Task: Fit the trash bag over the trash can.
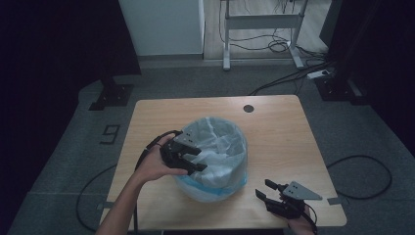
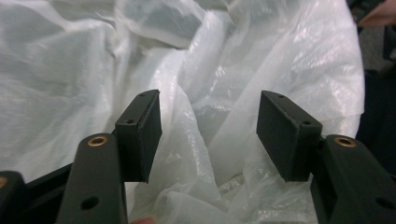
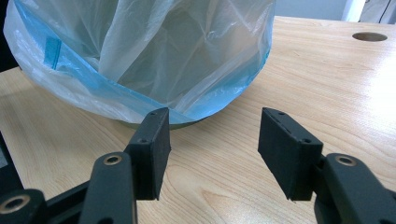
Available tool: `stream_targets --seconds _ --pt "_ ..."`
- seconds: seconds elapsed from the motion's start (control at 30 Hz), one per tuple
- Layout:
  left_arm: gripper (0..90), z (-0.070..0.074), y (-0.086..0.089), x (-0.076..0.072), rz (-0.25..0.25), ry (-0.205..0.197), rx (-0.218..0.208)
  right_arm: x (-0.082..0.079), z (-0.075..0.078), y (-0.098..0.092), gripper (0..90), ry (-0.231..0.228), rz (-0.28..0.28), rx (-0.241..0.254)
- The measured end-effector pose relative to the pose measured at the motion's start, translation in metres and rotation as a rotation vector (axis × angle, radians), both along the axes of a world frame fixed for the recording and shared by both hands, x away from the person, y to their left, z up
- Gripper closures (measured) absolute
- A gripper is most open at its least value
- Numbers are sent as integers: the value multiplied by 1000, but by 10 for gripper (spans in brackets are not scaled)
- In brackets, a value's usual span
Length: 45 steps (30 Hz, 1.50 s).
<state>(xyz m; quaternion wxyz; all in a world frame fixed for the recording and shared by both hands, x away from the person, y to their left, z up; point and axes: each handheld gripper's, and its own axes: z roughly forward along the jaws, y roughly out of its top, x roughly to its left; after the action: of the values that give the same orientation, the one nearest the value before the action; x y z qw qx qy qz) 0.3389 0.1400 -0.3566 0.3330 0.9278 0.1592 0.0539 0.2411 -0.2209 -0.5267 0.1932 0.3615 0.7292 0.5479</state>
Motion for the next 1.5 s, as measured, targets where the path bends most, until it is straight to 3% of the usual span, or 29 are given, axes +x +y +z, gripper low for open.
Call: stream_targets --seconds 0.2,0.33,0.63,0.83,1.1,1.33,1.5 --pt "358 11 19 -12 92 -81 -166 0 0 -1 427 -2 -3 -8" --pt "348 12 34 -24 148 -119 -250 2 0 -3 419 -3 -15 -1" --pt "332 2 63 -49 224 -143 -315 2 1 -6 410 -9 -31 0" --pt "331 -9 80 -66 279 -156 -328 2 0 -10 405 -5 -47 2" --pt "331 -35 99 -82 345 -153 -324 4 -1 -16 397 1 -68 1" --pt "330 -73 113 -92 402 -141 -253 6 -2 -22 380 6 -90 -4" --pt "332 -102 122 -95 446 -115 -234 8 -5 -28 374 14 -109 -7"
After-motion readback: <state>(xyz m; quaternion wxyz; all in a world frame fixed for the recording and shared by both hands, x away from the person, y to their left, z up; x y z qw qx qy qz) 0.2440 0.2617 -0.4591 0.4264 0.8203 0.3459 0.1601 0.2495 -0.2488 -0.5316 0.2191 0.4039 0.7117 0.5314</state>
